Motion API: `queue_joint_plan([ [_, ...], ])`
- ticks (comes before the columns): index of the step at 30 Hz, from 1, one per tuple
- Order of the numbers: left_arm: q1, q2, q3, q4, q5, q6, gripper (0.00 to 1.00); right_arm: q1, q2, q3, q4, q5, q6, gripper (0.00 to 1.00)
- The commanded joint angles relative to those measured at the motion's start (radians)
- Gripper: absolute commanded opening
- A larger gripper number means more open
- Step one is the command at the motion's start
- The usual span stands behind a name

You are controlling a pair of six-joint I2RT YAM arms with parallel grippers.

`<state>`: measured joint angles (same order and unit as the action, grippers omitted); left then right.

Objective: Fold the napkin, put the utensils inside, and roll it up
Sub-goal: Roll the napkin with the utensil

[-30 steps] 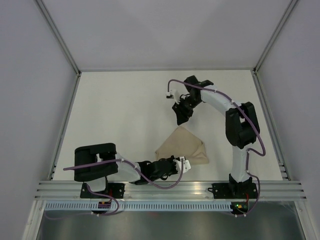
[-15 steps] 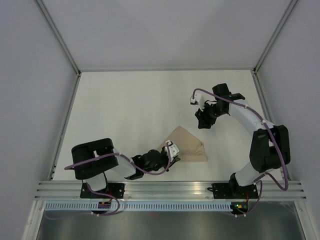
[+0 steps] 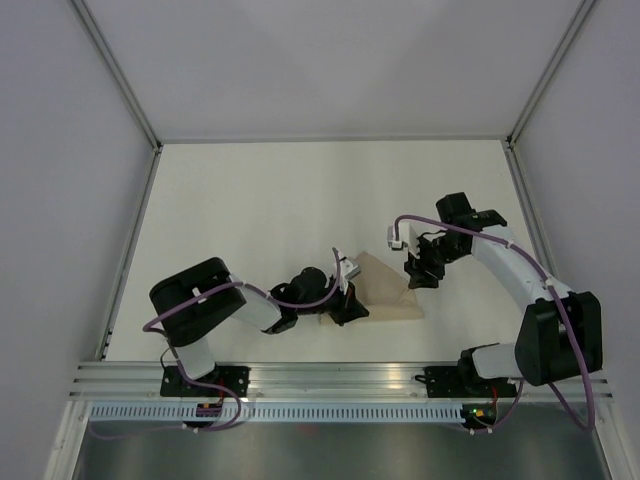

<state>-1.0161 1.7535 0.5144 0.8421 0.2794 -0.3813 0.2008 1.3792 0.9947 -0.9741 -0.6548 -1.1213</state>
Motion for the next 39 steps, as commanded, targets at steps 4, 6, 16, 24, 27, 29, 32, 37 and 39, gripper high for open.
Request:
queue_joint_plan([
  [4, 0.048, 0.129, 0.018, -0.225, 0.204, -0.174, 0.02, 0.003, -0.118, -0.085, -0.058, -0.074, -0.208, 0.62],
  [6, 0.065, 0.152, 0.025, -0.222, 0.230, -0.208, 0.02, 0.023, -0.129, -0.105, -0.063, -0.065, -0.216, 0.62],
  [16, 0.108, 0.207, 0.038, -0.250, 0.268, -0.291, 0.02, 0.339, -0.193, -0.306, 0.280, 0.124, 0.007, 0.63],
  [24, 0.132, 0.256, 0.076, -0.293, 0.328, -0.318, 0.02, 0.457, -0.284, -0.429, 0.533, 0.264, 0.152, 0.62],
  [27, 0.143, 0.268, 0.075, -0.285, 0.342, -0.334, 0.02, 0.479, -0.318, -0.472, 0.595, 0.299, 0.173, 0.63],
  [29, 0.154, 0.277, 0.075, -0.285, 0.356, -0.347, 0.02, 0.500, -0.315, -0.472, 0.601, 0.317, 0.189, 0.63],
  [32, 0.166, 0.288, 0.075, -0.281, 0.371, -0.367, 0.02, 0.532, -0.327, -0.484, 0.609, 0.352, 0.202, 0.62],
  [37, 0.185, 0.304, 0.069, -0.270, 0.382, -0.399, 0.02, 0.611, -0.367, -0.531, 0.650, 0.415, 0.225, 0.63],
  [39, 0.186, 0.307, 0.065, -0.273, 0.382, -0.404, 0.02, 0.626, -0.382, -0.547, 0.650, 0.425, 0.222, 0.61],
])
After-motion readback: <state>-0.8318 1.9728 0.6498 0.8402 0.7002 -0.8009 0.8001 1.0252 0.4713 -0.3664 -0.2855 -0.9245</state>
